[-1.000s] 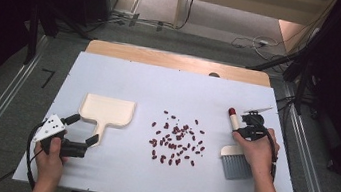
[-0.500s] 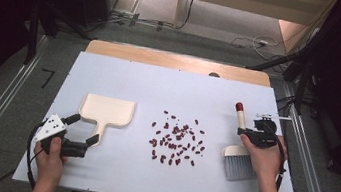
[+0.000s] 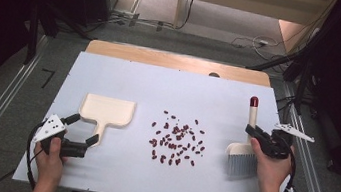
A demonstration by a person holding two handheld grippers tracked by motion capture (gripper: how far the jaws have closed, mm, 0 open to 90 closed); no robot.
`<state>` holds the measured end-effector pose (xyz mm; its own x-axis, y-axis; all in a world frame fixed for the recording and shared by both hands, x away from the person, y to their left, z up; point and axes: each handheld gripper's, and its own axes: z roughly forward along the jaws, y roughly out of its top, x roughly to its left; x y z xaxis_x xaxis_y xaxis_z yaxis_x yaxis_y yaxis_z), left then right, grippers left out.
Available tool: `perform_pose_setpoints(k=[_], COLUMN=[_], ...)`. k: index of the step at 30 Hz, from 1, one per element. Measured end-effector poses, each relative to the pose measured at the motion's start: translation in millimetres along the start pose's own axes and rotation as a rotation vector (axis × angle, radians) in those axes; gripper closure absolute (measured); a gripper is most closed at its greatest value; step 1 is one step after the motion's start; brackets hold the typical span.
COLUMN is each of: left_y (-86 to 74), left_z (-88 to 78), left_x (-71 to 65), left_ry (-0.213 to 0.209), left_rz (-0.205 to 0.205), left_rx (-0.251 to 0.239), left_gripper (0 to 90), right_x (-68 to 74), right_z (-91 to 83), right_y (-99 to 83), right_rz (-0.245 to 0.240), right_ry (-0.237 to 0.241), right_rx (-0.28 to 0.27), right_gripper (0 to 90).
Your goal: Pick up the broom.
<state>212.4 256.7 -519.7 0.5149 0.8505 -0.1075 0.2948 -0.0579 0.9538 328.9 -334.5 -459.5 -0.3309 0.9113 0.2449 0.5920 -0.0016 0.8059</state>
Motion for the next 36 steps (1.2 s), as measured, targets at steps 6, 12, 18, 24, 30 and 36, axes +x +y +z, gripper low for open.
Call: perform_pose_setpoints(k=[6, 12, 18, 24, 30, 36], left_y=[0.2, 3.2, 12.7, 30.5, 48.7, 68.1], left_z=[-2.4, -2.1, -4.1, 1.2, 13.0, 29.5], left_x=[0.3, -0.1, -6.7, -21.8, -41.1, -65.0], left_ry=[0.004, 0.042, 0.043, 0.002, -0.041, -0.1], left_rz=[-0.004, -0.002, 0.003, 0.001, -0.002, -0.016], left_rx=[-0.018, -0.005, -0.02, -0.023, -0.029, -0.021], left_gripper=[0.0, 0.0, 0.0, 0.0, 0.0, 1.9], right_x=[-2.4, -0.4, 9.9, 22.1, 43.2, 53.9], right_z=[-14.4, -31.0, -40.6, -44.9, -49.7, -46.1], right_y=[-6.8, -4.3, 2.2, 6.5, 10.8, 10.3], right_rz=[0.03, 0.028, 0.016, -0.002, -0.029, -0.048], right_ry=[0.027, 0.068, 0.098, 0.124, 0.168, 0.185], right_rx=[-0.138, -0.224, -0.267, -0.288, -0.305, -0.302], right_gripper=[69.4, 69.4, 69.4, 69.4, 69.4, 69.4])
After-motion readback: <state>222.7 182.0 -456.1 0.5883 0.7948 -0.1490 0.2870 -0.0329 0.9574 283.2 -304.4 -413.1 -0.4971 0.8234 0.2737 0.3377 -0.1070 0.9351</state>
